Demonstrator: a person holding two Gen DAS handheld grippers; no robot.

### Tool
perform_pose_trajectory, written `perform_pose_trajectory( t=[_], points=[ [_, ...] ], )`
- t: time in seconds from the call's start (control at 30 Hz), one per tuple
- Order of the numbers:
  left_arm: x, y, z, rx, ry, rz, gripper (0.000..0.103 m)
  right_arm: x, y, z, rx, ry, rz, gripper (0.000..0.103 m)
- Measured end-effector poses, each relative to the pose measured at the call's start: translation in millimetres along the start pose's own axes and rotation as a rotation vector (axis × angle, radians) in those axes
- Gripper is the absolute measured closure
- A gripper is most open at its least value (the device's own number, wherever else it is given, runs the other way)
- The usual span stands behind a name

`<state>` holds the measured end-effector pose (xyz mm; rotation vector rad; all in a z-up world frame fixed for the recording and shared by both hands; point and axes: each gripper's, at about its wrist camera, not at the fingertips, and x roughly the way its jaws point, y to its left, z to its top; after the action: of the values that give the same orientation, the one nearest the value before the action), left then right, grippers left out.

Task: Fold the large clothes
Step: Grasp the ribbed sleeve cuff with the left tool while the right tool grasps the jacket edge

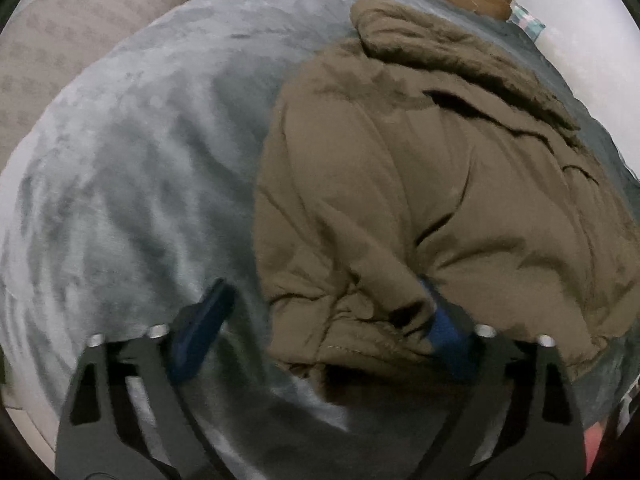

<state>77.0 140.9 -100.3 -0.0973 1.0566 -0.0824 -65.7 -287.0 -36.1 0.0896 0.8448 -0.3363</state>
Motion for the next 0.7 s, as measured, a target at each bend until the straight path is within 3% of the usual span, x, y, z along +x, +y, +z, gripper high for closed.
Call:
perform_pose_trajectory(
  t=[0.03,0.07,0.13,0.33,0.43,0.7],
  points=[
    [0.8,-2.3,-1.3,0.000,0.002,-0.010,0.037,0.7,-1.8,-1.5,0.001,0.005,-0.008,0.043],
    [-0.9,-6.3,-2.7,0.009,-0.002,-0.032,0.045,2.0,-4.5,-2.7,0.009,0.013,-0.011,0.043],
    [-5.1,-15.5,-4.4,0.046,-0.015,-0.004,0.056,4.6,-9.7,-4.4,0.021,0.030,-0.014,0.043],
    [-5.5,-22.9,-0.6,0.101,-0.017,0.016,0.059,12.5,-14.2,-11.1,0.022,0.079,0.001,0.043],
    [-4.9,-24.3,-1.8,0.113,-0.022,0.028,0.059,20.2,-16.8,-16.3,0.034,0.096,0.002,0.036],
    [-5.3,-24.7,-2.5,0.105,-0.017,0.037,0.057,35.9,-32.5,-29.7,0.149,0.146,0.110,0.029]
  ],
)
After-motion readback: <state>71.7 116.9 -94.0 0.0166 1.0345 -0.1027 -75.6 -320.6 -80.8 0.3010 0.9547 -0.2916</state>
